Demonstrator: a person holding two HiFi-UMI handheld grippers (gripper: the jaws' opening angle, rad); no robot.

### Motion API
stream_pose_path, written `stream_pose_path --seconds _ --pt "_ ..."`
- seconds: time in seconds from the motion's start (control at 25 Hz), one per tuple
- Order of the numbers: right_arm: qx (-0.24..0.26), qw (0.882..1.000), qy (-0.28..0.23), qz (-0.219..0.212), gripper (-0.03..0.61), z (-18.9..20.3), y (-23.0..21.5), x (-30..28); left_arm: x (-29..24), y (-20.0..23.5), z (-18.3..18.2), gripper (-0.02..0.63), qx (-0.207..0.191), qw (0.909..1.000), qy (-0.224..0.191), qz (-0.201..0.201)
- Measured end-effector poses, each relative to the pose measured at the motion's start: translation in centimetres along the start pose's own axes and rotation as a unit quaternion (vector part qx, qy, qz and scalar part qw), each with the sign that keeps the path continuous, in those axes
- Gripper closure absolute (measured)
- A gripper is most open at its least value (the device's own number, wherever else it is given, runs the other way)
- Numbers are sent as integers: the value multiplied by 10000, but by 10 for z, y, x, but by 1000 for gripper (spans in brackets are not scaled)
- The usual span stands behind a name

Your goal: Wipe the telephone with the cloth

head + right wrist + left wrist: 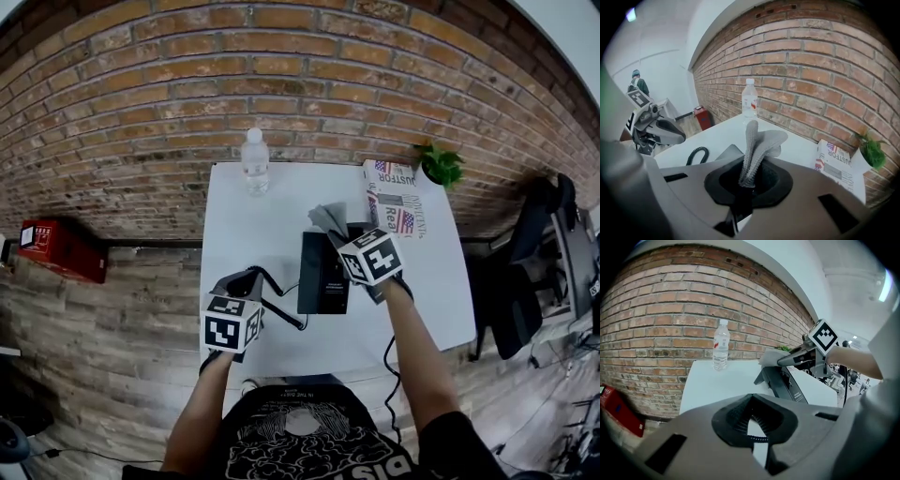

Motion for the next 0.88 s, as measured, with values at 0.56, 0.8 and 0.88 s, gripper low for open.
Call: stream_pose_path --seconds 0.56,0.8,0.88 --pt "328 9985 254 -356 566 -15 9 -14 0 8 2 607 97 9999 20 -92" --pt "480 9974 271 -470 566 -25 19 -18 7 16 6 607 176 9997 -2 -176" --pt "521 9970 278 -496 566 -27 23 -20 9 18 8 607 192 9996 -7 -194"
Point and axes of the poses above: the fingertips, and each gripper's own axes: x backward along the fingers, y to its left, z out of its underside, the point moved 9 cm from there along x, backward along the fingers, and after that the axes turned 10 degrees about y, right-handed, at the moved point
